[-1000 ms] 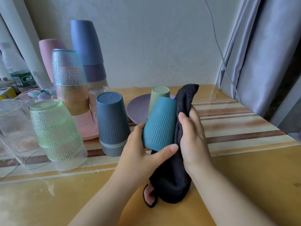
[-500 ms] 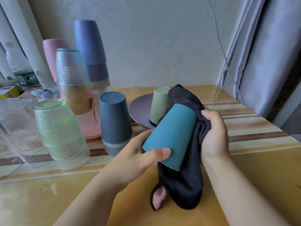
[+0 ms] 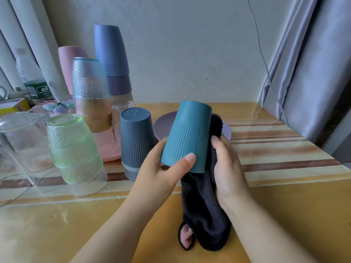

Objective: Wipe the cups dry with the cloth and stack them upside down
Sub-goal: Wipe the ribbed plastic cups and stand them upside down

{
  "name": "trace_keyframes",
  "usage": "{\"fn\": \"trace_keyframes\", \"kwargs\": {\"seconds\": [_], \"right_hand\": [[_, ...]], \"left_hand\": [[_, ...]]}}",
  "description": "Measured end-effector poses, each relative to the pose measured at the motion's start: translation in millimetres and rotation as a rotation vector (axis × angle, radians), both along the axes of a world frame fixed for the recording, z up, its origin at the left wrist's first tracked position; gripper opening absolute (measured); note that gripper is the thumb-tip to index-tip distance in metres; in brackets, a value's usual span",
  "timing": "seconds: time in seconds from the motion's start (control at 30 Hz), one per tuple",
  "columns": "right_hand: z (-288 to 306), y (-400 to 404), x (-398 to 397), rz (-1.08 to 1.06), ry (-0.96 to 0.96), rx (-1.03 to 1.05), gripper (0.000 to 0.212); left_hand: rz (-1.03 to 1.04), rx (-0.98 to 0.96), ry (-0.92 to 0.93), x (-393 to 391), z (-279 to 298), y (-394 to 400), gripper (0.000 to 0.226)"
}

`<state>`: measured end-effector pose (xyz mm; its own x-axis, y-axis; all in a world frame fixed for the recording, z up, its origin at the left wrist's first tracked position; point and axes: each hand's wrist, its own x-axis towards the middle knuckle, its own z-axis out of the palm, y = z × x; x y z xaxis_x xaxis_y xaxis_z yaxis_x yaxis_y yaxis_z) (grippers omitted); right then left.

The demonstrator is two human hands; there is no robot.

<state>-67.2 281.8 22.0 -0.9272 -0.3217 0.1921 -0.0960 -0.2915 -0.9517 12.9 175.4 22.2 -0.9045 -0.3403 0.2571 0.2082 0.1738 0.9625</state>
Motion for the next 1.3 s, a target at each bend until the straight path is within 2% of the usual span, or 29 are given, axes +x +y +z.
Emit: {"fn": "trace_keyframes", "kwargs": {"seconds": [0.1, 0.13, 0.23, 0.4, 0.53, 0.7, 0.83, 0.97, 1.3], "right_hand": [[0, 1, -3, 0.003, -0.009, 0.020, 0.026], [-1, 2, -4, 0.013, -0.019, 0.010, 0.026], [-3, 1, -3, 0.065, -0.010, 0.011, 0.024], [-10, 0, -4, 0.101, 0.027, 0.118, 0.022], [-9, 0, -2, 0.113, 0.006, 0.108, 0.023], [-10, 0, -3, 0.080, 0.003, 0.119, 0.022], [-11, 0, -4, 0.066, 0.006, 0.109, 0.020], [-11, 0, -5, 0.068, 0.017, 0.103, 0.020], [-14, -1, -10, 0.057, 0.005, 0.083, 0.022]], "left_hand": [[0.197, -0.346, 0.028, 4, 5, 0, 0.058], [0.246, -0.406, 0.033, 6, 6, 0, 0.062], [0.358, -0.408, 0.125, 10, 12, 2, 0.062], [0.618, -0.282, 0.234, 16, 34, -11, 0.057], [0.746, -0.334, 0.247, 13, 65, -28, 0.054], [0.719, -0.400, 0.140, 3, 79, -53, 0.058], [0.699, -0.408, 0.006, -5, 61, -64, 0.063], [0.669, -0.414, -0.054, -9, 43, -65, 0.056], [0.643, -0.486, -0.208, -8, -7, -64, 0.072]]}}
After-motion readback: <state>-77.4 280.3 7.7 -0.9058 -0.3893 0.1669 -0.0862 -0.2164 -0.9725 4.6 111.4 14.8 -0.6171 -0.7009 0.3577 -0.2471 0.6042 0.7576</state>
